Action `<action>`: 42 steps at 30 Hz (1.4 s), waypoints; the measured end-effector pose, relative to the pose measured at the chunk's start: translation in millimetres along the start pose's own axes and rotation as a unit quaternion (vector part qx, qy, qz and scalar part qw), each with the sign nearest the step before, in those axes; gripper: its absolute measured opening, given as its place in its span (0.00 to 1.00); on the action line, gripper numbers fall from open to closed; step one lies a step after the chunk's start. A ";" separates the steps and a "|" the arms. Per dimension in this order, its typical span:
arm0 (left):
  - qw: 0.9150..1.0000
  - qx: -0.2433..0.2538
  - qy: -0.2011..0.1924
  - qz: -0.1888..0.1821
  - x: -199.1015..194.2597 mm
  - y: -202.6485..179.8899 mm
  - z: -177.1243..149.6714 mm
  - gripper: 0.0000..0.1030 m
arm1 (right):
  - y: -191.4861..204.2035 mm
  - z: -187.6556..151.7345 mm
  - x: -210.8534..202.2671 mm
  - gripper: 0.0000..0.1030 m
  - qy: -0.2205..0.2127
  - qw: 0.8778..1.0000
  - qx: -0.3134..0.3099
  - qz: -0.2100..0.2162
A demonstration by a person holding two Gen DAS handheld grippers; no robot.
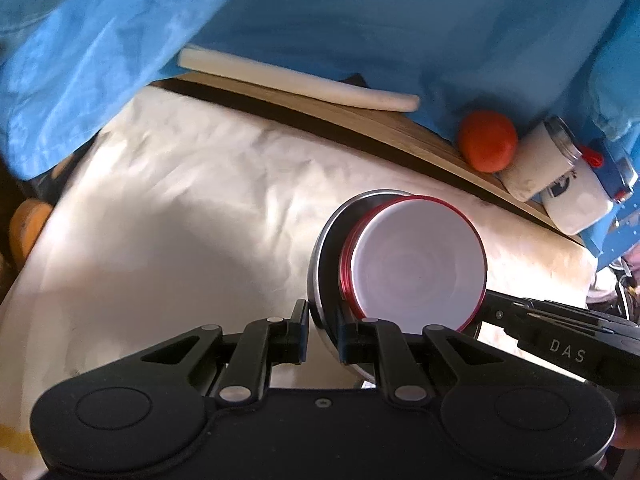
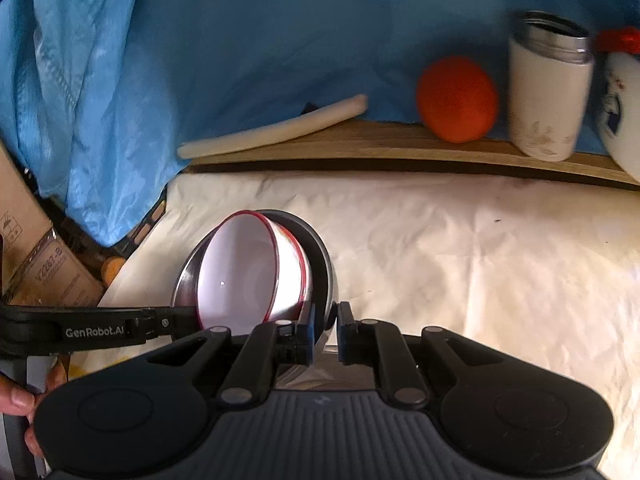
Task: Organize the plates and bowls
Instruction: 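Lift the bowl stack with both grippers and carry it over the steel plates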
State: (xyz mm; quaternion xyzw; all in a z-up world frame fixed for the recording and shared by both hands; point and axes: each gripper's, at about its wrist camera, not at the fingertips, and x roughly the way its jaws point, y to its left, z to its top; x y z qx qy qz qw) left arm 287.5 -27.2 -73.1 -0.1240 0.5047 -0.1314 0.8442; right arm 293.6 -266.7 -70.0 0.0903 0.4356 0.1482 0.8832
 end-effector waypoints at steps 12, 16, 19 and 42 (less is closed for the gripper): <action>1.000 0.020 -0.001 -0.013 -6.7 -11.5 3.6 0.13 | -4.4 -3.3 -15.7 0.11 -0.014 1.000 0.010 -0.013; 0.999 0.031 0.002 -0.019 -10.4 -16.9 0.5 0.13 | -7.3 -11.7 -23.1 0.11 -0.011 1.000 0.016 -0.019; 0.999 0.039 0.010 -0.027 -10.5 -20.3 -3.9 0.13 | -10.8 -19.8 -29.1 0.11 -0.011 0.999 0.023 -0.024; 0.992 0.092 0.068 -0.056 -14.4 -35.5 -32.2 0.13 | -24.2 -67.3 -59.8 0.11 0.003 0.996 0.076 -0.052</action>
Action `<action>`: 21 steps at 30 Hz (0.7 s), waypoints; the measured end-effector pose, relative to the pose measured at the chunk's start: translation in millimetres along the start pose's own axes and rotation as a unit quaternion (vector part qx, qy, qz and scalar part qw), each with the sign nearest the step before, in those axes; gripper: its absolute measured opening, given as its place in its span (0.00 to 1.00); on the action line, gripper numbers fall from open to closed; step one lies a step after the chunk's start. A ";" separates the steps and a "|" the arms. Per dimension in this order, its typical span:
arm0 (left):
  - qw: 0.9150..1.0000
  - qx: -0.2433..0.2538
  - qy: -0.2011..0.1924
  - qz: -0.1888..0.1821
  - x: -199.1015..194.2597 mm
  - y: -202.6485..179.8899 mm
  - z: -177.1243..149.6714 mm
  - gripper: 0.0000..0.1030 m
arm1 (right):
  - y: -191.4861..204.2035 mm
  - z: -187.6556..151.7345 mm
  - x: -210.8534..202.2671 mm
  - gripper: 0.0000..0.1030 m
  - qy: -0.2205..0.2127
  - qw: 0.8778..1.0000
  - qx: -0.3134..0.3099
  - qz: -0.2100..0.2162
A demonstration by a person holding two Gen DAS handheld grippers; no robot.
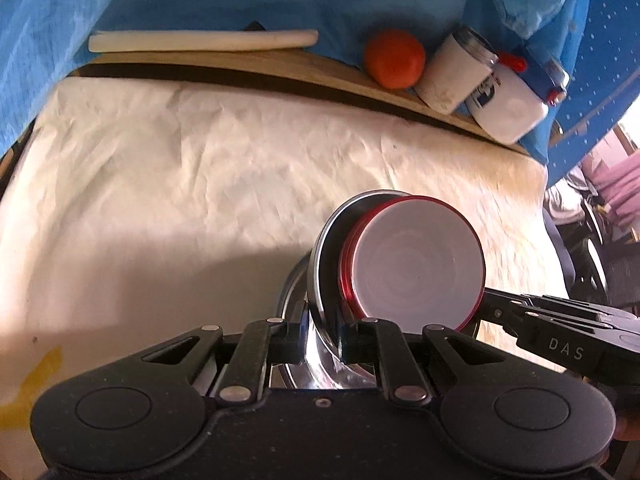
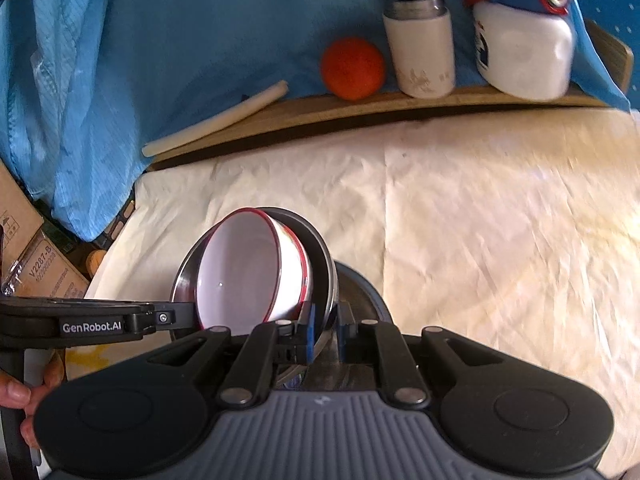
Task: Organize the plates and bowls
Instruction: 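Lift the bowl stack with both grippers and carry it over the steel plates, then lower the bowl stack onto the steel plate stack with both grippers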
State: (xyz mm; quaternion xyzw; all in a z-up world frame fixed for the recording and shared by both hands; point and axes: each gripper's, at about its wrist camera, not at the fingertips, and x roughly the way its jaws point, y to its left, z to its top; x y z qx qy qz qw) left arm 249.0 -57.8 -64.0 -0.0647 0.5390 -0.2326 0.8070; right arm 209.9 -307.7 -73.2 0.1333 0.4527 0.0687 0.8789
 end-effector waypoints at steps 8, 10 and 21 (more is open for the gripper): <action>0.999 0.014 0.033 -0.004 3.3 -3.7 -13.5 0.14 | -1.9 -14.9 -5.6 0.11 0.026 0.999 0.016 -0.008; 0.999 0.019 0.042 -0.001 4.2 -4.7 -15.5 0.14 | -2.0 -17.1 -6.0 0.11 0.031 0.999 0.020 -0.008; 0.998 0.023 0.063 0.003 11.1 -6.2 -17.4 0.14 | -7.1 -22.7 -1.4 0.11 0.046 0.998 0.040 -0.009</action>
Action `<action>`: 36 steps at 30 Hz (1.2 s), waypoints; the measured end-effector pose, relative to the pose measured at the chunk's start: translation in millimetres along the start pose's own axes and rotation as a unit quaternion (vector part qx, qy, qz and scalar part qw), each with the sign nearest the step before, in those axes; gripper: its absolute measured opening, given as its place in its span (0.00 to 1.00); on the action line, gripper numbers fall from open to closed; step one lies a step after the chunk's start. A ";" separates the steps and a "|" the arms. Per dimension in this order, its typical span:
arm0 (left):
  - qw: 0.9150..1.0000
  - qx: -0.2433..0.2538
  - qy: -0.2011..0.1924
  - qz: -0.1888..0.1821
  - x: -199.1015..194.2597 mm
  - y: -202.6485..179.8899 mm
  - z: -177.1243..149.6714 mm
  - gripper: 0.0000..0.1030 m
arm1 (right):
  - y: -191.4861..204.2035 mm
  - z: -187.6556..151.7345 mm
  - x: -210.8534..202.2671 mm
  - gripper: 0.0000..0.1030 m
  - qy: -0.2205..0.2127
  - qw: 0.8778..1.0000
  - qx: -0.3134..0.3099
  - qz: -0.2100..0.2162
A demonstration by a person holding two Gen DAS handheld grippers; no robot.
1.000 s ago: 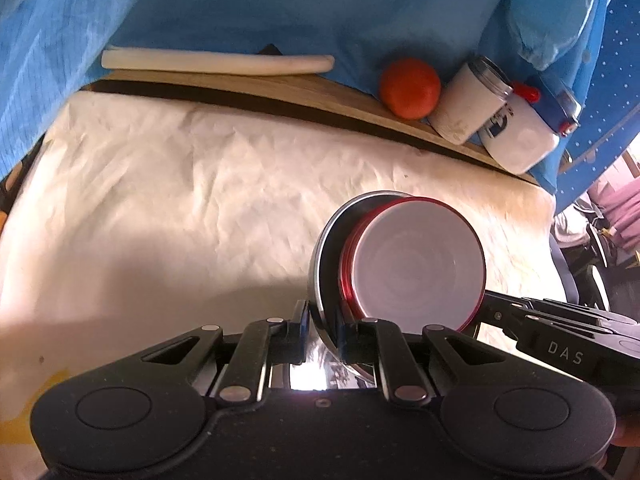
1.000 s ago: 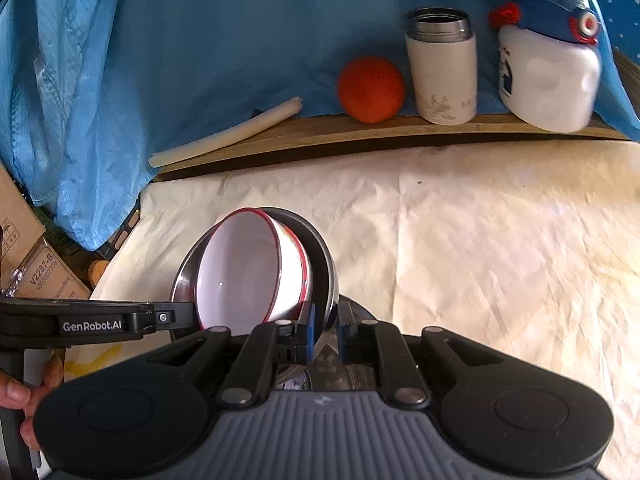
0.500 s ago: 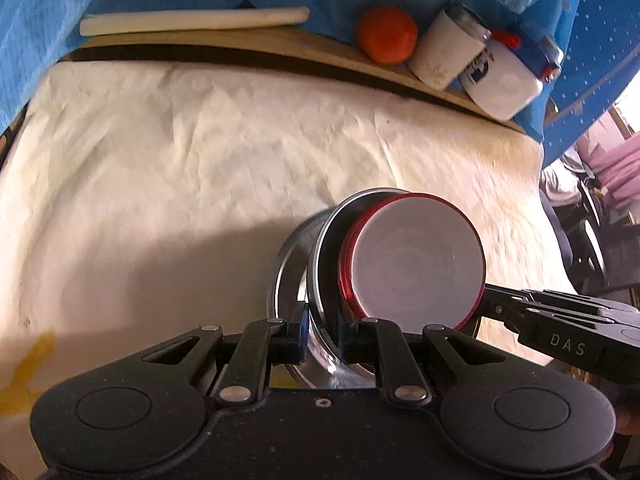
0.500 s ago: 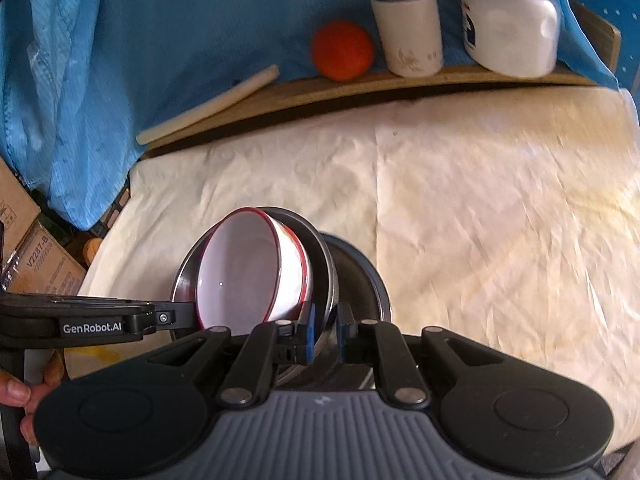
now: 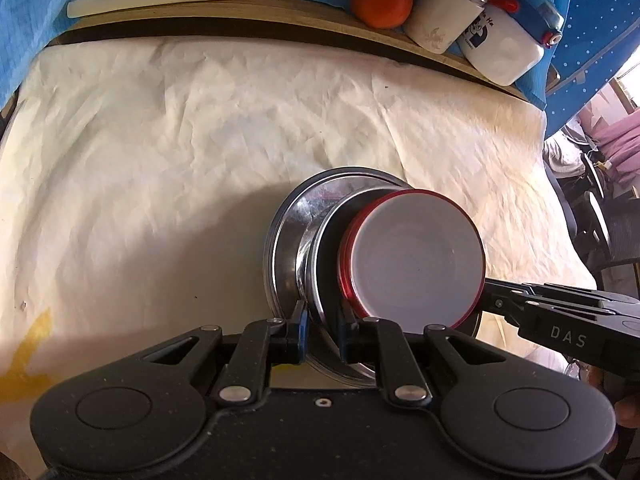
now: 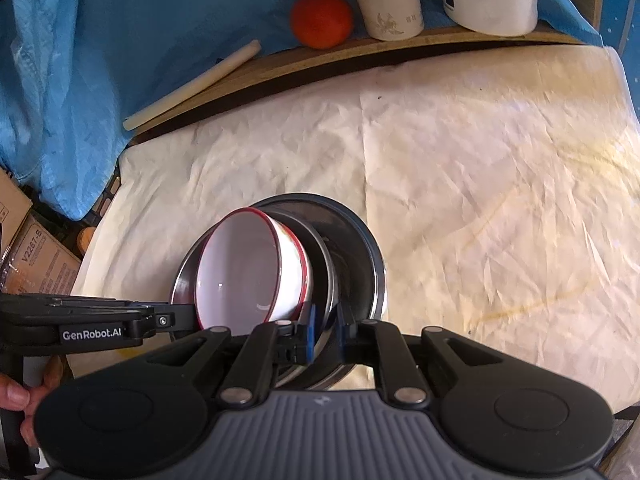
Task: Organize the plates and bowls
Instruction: 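Lower the bowl stack onto the steel plate stack with both grippers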
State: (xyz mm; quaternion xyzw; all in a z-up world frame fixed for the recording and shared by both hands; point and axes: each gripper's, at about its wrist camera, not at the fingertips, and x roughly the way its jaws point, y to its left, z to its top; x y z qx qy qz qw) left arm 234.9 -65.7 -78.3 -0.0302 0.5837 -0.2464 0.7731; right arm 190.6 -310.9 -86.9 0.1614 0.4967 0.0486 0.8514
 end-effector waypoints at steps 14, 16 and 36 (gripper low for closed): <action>1.000 -0.002 -0.002 0.009 0.2 -1.4 3.7 0.15 | -1.2 4.4 5.7 0.11 0.000 1.000 -0.003 0.004; 1.000 -0.003 -0.003 0.010 0.1 -1.9 3.9 0.15 | -1.0 5.2 5.9 0.11 0.000 1.000 -0.004 0.004; 1.000 -0.011 -0.003 0.016 -0.2 -2.5 6.3 0.15 | 0.9 7.7 7.1 0.11 0.000 1.000 -0.008 0.004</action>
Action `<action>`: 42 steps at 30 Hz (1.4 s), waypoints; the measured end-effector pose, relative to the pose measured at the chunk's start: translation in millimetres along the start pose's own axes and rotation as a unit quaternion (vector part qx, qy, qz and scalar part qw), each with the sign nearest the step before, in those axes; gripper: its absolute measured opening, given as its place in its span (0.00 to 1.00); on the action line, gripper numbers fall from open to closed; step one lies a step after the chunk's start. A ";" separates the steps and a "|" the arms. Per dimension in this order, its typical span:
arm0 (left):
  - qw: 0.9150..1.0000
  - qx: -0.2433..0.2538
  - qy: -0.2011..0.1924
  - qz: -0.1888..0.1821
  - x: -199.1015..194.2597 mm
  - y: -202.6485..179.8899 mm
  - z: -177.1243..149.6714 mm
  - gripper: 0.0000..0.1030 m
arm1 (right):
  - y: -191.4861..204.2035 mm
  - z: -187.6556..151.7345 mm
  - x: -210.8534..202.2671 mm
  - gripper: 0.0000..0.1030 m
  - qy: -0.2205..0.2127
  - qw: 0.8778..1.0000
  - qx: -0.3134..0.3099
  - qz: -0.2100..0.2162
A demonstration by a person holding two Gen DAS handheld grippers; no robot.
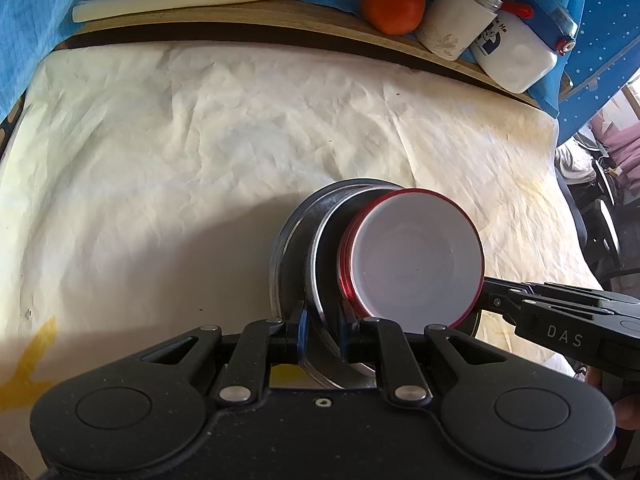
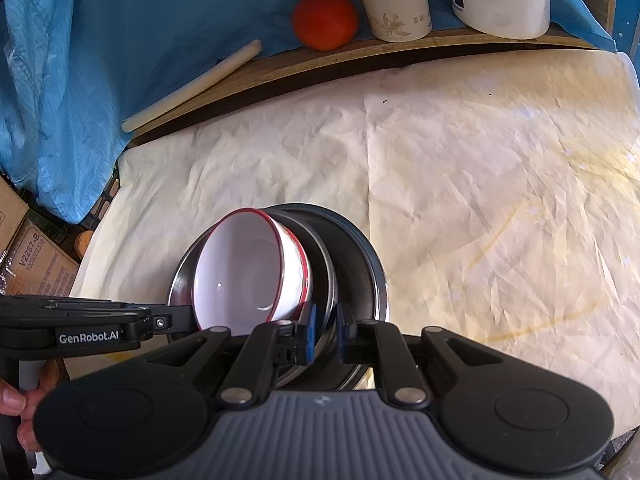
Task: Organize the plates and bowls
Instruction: 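Lower the bowl stack onto the steel plate stack with both grippers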
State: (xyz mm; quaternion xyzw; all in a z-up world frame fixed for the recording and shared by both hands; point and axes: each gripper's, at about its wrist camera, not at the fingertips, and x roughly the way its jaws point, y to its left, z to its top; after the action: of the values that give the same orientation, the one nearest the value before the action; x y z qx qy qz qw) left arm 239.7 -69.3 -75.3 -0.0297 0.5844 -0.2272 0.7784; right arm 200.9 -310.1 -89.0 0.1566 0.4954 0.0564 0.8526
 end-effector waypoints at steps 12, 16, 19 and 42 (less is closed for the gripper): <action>1.000 -0.005 0.000 0.007 3.9 -1.0 3.8 0.15 | 0.3 4.4 6.2 0.11 -0.002 1.000 -0.002 0.000; 1.000 -0.005 -0.001 0.009 4.4 -1.3 4.7 0.15 | 0.3 6.9 7.7 0.11 -0.003 1.000 -0.003 0.001; 1.000 -0.006 -0.001 0.009 5.0 -1.5 6.1 0.15 | 0.4 8.0 8.3 0.11 -0.003 1.000 -0.005 0.001; 1.000 -0.019 -0.005 0.004 5.7 0.2 6.9 0.14 | -0.3 8.7 9.0 0.13 -0.004 1.000 -0.003 0.003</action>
State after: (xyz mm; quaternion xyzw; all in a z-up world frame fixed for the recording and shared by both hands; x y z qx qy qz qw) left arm 247.4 -72.8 -78.3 -0.0431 0.5847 -0.2125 0.7817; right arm 212.9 -309.9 -92.6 0.1556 0.4911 0.0603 0.8550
